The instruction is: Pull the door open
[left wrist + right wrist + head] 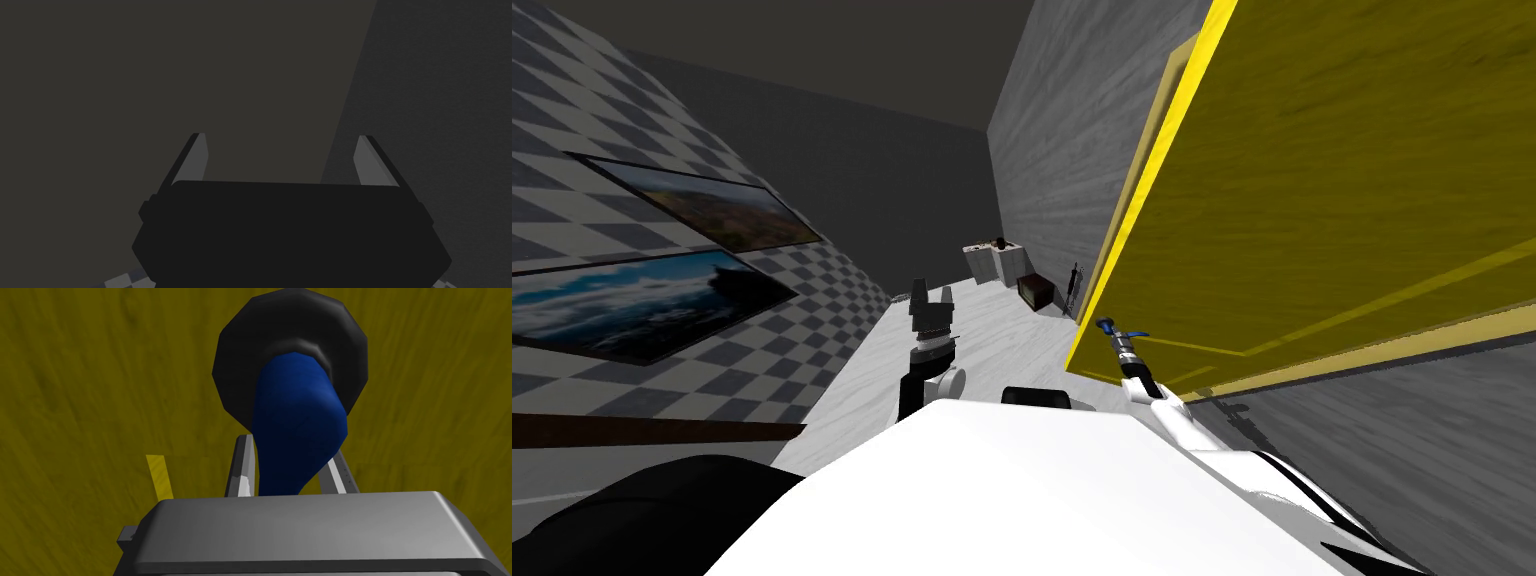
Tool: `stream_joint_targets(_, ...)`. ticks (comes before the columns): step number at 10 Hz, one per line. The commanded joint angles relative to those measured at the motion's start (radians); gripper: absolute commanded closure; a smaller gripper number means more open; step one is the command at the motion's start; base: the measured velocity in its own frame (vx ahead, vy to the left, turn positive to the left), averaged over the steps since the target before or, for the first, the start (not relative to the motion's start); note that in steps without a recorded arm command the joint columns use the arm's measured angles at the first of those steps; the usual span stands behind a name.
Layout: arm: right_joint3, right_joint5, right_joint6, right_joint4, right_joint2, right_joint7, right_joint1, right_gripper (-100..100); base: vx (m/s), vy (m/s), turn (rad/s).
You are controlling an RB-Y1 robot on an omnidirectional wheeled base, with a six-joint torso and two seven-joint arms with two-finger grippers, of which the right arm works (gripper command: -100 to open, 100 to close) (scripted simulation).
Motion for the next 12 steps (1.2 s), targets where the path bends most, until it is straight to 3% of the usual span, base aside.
stream_joint_targets(1,0.014,0.005,-0.008,-0.008,-0.013,-0.015,0.010,100,-0.220,-0.033,0.068)
stream_joint_targets(2,0.010,0.004,-0.004,-0.007,-0.006,-0.010,0.006,100,-0.094,-0.011,0.019)
stream_joint_targets(11,0.121,0.030,-0.088,-0.046,-0.084,-0.111,0.071,100,-0.188,-0.059,0.087)
stream_joint_targets(12,0.115,0.028,-0.076,-0.047,-0.075,-0.103,0.068,100,-0.078,-0.022,0.023)
